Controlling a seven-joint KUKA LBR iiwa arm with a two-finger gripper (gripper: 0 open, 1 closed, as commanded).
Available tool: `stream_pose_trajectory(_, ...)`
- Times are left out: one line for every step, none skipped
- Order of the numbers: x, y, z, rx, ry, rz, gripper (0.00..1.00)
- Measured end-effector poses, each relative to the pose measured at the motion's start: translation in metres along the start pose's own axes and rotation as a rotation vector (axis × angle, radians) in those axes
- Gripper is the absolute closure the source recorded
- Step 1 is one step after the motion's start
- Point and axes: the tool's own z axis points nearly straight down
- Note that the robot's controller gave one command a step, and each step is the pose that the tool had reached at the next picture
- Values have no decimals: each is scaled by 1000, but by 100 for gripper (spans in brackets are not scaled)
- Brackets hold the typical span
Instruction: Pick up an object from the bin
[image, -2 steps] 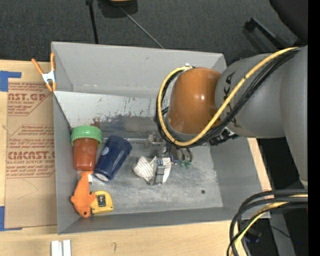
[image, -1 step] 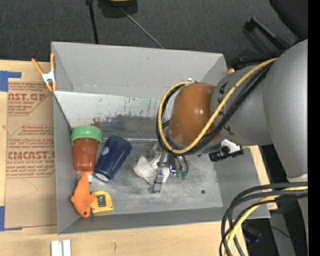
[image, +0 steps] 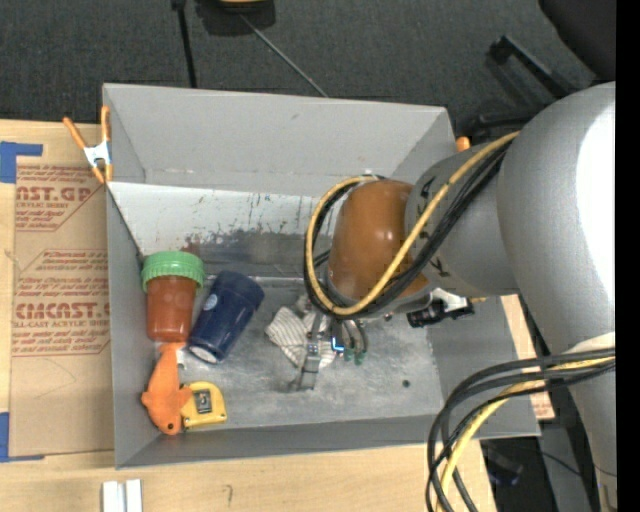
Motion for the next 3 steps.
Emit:
stream_pose_trajectory(0, -25, 12, -1, -2, -6, 100)
stream_pose_trajectory(0, -25, 12, -1, -2, -6, 100)
stream_pose_trajectory(-1, -26, -122, -1, 0, 72, 100)
